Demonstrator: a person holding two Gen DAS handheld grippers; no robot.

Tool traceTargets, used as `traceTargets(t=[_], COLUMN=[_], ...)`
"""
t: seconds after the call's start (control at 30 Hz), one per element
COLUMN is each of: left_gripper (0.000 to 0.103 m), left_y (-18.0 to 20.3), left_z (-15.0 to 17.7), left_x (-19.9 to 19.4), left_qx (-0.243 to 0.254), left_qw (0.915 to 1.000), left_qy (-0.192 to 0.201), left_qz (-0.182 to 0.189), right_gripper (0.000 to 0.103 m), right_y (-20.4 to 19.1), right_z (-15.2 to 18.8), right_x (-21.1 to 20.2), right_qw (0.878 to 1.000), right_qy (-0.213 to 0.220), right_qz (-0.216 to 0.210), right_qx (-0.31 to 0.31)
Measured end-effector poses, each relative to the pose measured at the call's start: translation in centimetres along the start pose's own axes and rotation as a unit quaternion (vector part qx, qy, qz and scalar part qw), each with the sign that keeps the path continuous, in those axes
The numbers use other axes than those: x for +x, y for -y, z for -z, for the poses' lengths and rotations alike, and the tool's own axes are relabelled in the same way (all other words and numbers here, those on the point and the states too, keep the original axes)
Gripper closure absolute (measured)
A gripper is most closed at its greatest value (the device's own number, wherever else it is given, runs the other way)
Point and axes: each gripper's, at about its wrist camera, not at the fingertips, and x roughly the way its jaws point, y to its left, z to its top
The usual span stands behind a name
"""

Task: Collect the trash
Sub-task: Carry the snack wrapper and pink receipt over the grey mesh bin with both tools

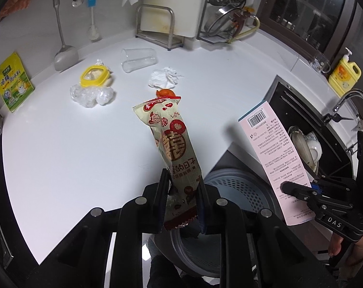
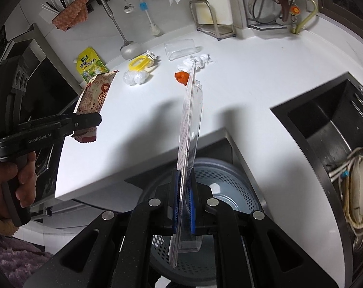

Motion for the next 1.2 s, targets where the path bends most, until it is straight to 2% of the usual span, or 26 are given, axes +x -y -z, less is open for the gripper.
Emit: traceTargets(t=[0.6,1.2], left_gripper=[0.082,0.082], left_y=[5.1,6.0], left_z=[1.9,2.8], left_x=[0.4,0.4], left_qx=[0.040,0.044], left_qw=[0.9989,0.9986], left_qy=[-0.009,-0.013], left_qz=[0.023,0.027], right_gripper=[0.095,0.095], right_y=[2.3,2.6], right_z=[3.5,4.5], right_x=[-2.9,-2.9], right_qw=[1.000,0.999], right_qy=[0.010,0.003], right_qz=[0.013,0.012], right_qx=[0.026,0.034])
